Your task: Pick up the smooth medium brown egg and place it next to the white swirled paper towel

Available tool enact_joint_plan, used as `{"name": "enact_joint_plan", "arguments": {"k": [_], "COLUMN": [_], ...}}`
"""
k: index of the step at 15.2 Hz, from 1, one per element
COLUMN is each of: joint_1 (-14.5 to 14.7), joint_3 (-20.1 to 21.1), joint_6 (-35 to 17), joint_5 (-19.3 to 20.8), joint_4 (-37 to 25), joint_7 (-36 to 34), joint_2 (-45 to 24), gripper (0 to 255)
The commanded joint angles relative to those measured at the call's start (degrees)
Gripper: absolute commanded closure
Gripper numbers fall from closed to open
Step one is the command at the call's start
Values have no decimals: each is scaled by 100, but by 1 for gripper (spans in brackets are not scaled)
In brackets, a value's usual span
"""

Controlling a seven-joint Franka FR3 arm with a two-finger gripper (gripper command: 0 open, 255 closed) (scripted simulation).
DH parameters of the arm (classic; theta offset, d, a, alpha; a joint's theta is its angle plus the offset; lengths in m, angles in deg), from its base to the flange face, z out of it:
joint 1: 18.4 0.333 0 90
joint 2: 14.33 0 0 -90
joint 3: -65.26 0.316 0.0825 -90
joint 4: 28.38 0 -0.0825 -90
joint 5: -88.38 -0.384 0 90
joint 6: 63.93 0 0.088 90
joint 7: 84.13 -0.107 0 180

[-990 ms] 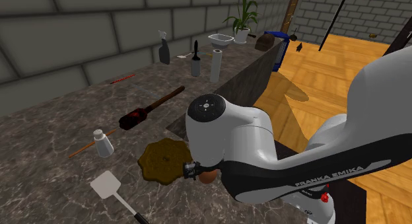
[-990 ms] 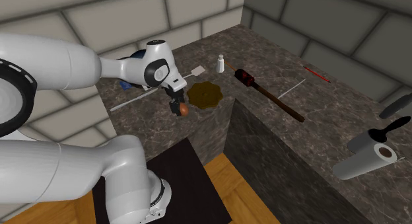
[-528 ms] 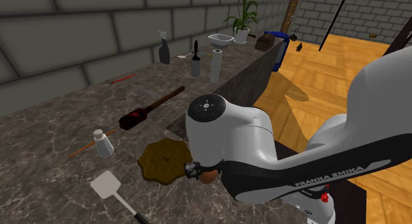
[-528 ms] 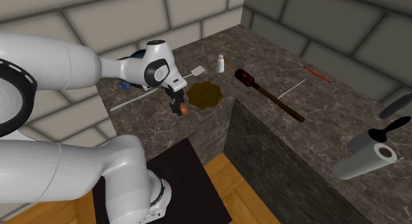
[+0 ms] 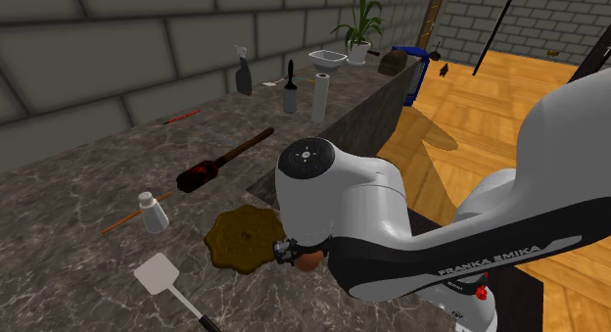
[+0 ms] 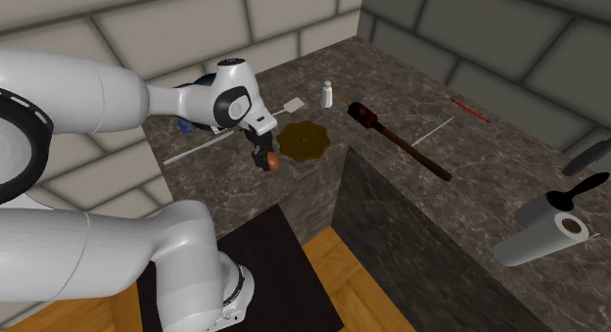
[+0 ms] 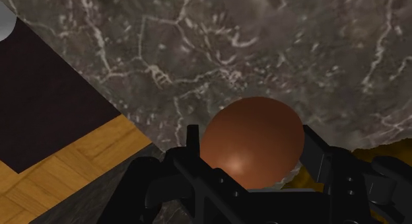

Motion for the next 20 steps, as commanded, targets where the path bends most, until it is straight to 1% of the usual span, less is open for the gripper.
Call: {"name": "enact_joint_plan", "arguments": {"k": [1,9,20], "joint_1": [73,316,447], "joint_3": [-110,-610,-1133], "joint_6": [146,886,1814], "joint_5": [-15,2,143], "joint_4": [-47,-360,-909], "joint_7": [43,230,403], "joint_2": [95,509,868], "gripper": [255,255,255]}}
